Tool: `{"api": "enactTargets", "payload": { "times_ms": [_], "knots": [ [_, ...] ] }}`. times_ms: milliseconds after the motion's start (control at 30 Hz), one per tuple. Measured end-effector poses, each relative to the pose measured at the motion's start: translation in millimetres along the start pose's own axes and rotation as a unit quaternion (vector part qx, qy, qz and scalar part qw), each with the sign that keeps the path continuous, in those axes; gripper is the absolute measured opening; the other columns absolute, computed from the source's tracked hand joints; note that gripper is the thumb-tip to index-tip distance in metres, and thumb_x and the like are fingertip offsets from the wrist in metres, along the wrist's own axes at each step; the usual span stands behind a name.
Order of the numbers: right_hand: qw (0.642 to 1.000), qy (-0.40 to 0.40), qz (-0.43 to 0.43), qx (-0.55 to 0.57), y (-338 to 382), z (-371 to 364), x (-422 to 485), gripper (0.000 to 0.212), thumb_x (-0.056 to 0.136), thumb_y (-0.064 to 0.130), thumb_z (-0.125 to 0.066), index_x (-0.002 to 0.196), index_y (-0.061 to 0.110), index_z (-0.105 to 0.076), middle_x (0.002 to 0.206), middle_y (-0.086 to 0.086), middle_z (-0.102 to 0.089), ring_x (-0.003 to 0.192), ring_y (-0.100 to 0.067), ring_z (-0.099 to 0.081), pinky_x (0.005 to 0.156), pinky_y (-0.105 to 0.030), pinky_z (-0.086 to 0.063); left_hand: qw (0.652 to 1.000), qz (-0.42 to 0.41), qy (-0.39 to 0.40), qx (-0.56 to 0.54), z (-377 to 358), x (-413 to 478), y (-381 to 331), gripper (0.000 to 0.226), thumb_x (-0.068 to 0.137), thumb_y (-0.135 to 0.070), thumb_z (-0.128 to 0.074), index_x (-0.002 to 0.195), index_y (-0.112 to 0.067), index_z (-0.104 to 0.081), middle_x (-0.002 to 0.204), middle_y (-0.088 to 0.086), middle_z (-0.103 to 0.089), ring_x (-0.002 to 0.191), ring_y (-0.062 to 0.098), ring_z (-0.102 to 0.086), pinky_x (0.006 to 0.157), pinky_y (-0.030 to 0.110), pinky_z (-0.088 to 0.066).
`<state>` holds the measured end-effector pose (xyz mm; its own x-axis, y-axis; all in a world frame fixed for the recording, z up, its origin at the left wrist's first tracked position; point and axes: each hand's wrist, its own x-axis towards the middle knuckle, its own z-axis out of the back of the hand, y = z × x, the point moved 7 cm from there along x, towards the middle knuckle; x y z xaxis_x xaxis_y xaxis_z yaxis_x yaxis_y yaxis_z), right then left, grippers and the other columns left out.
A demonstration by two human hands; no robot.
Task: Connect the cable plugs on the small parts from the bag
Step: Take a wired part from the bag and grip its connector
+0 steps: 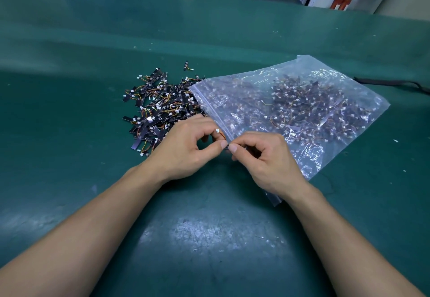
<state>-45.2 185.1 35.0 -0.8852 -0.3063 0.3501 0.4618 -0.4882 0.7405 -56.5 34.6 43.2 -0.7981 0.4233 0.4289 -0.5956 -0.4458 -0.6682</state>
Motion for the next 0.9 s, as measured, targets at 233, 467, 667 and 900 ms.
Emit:
{"api": "enactTargets", "payload": {
  "times_ms": [233,467,667,900],
  "knots": [
    [0.998,-0.043,-0.031,0.026,-3,6,1,0.02,0.09,0.024,-0.064,0.077,0.016,-0.076,0.067,0.01,-0.068,0.057,-0.017,-0.056,0.057,-0.022,-0.042,1.0,0.007,-0.008,-0.007,5,-2,4,0.01,0.088,-0.019,-0.067,0.08,-0.013,-0.069,0.081,-0.01,-0.065,0.079,0.021,-0.055,0.077,0.037,-0.045],
    [0.997,-0.055,-0.038,0.036,-7,6,-1,0.014,0.089,0.027,-0.067,0.083,0.019,-0.078,0.066,0.017,-0.063,0.052,-0.007,-0.048,0.056,-0.015,-0.036,1.0,-0.004,-0.029,0.006,8,-3,3,0.008,0.087,-0.018,-0.069,0.08,-0.015,-0.07,0.081,-0.01,-0.064,0.079,0.019,-0.053,0.073,0.033,-0.045],
    [0.998,-0.049,-0.022,0.026,-6,6,1,0.016,0.09,0.025,-0.066,0.083,0.016,-0.077,0.07,0.012,-0.068,0.056,-0.014,-0.054,0.058,-0.02,-0.041,0.999,-0.005,-0.033,0.002,8,-2,3,0.005,0.086,-0.019,-0.07,0.083,-0.015,-0.072,0.084,-0.009,-0.067,0.082,0.021,-0.056,0.073,0.035,-0.046],
    [0.997,-0.078,0.013,0.018,-3,9,1,0.005,0.087,0.019,-0.074,0.09,0.021,-0.078,0.07,0.019,-0.061,0.051,-0.007,-0.044,0.054,-0.011,-0.032,0.997,-0.029,-0.067,0.024,12,-2,0,0.007,0.087,-0.015,-0.071,0.081,-0.018,-0.069,0.084,-0.011,-0.065,0.078,0.021,-0.055,0.074,0.037,-0.045]
  ]
}}
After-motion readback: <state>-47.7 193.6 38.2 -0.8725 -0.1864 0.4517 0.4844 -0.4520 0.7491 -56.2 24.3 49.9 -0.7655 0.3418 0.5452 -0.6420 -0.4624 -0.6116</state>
